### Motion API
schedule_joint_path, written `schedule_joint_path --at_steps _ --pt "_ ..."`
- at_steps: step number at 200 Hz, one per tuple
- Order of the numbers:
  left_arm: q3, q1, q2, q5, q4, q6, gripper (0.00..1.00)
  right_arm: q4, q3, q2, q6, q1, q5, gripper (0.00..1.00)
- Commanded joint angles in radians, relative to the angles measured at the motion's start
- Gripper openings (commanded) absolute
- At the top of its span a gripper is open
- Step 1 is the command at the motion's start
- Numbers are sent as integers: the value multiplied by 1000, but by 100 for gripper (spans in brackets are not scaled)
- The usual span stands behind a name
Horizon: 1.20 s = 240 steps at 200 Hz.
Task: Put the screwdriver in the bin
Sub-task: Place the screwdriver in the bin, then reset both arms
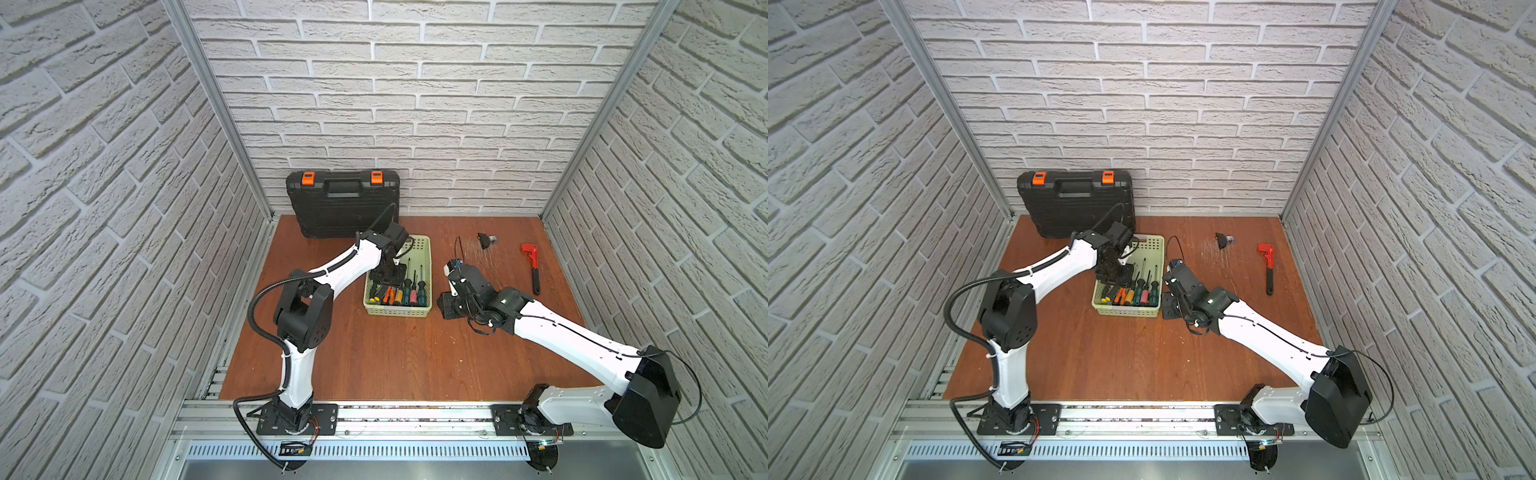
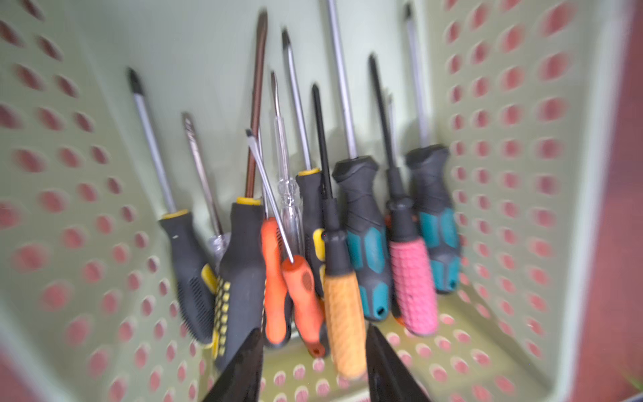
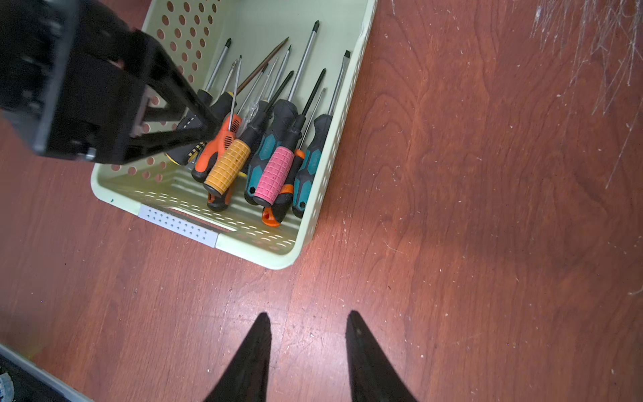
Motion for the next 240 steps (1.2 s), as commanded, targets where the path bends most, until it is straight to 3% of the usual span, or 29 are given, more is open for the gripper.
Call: schedule_joint_path --at_steps 1,37,56,68,81,83,92,96,124,143,159,184,203,240 --pt "-25 3 -136 -9 -31 -16 52 -22 23 -26 -25 -2 36 38" --pt "-181 29 -343 -23 35 -58 58 -82 58 -55 -68 -4 101 40" --pt "-302 56 -463 -40 130 -79 65 -85 74 -85 -103 -7 157 48" --pt "-365 86 -522 -42 188 -69 73 -78 86 -96 -136 -13 203 53" --pt "-425 134 -571 -59 245 -34 91 -64 101 -108 -179 -19 251 57" --pt "-433 143 -576 -63 252 -29 91 -61 103 -110 -185 -19 258 60" --pt "-467 193 -598 -83 282 -24 93 -54 114 -116 -213 -22 296 95" --pt "-482 218 -606 -81 296 -21 94 -47 117 -119 -227 -24 320 99" --pt "-591 367 -639 -108 413 -11 98 87 65 -160 -339 -74 481 100" --pt "-659 408 -640 -231 487 55 98 401 -118 -257 -522 -118 543 100" --pt "-789 414 -680 -336 667 156 98 640 -276 -306 -673 -160 565 99" --pt "-993 457 -706 -334 979 327 98 524 -289 -299 -620 -268 500 99" --pt "-1029 539 -663 -336 1021 286 98 684 -417 -314 -626 -340 382 99" --pt "-1162 646 -582 -222 1320 289 98 952 -558 -201 -566 -467 276 99"
